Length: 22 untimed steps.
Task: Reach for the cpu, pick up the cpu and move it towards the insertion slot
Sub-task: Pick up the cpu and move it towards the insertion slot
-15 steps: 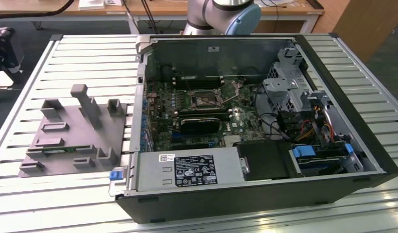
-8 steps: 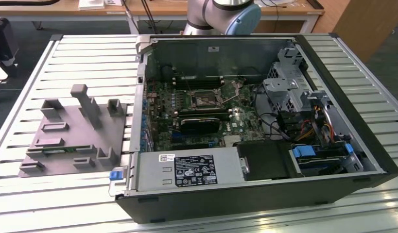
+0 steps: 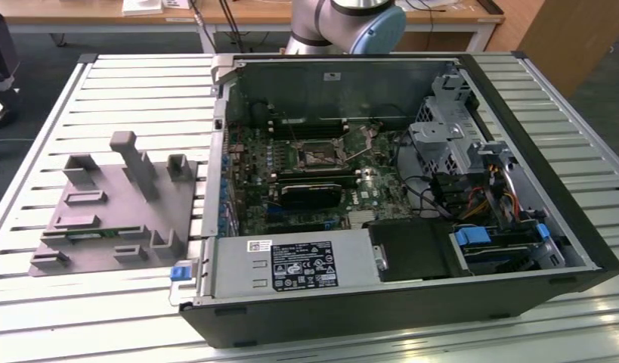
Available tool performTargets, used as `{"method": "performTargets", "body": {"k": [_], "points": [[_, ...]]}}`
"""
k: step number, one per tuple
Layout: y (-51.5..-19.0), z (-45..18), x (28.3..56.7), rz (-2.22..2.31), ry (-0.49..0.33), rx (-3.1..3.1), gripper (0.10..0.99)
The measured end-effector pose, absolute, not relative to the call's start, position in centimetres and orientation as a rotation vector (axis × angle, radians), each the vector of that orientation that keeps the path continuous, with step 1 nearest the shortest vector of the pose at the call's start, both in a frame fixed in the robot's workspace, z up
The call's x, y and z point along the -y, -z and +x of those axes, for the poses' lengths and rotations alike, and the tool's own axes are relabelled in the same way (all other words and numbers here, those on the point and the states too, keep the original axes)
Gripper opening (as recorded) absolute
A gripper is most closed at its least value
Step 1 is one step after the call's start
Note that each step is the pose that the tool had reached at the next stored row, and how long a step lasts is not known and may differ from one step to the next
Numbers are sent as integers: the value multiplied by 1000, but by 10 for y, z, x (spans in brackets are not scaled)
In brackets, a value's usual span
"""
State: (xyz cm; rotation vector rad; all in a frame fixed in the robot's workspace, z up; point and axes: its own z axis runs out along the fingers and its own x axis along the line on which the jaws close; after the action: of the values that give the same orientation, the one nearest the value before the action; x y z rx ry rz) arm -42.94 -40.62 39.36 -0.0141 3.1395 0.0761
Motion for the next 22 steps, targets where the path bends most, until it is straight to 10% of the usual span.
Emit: {"method": "performTargets", "body": {"k": [22], "points": [[-394,-396,406,-14,-77,-3139,541]]}}
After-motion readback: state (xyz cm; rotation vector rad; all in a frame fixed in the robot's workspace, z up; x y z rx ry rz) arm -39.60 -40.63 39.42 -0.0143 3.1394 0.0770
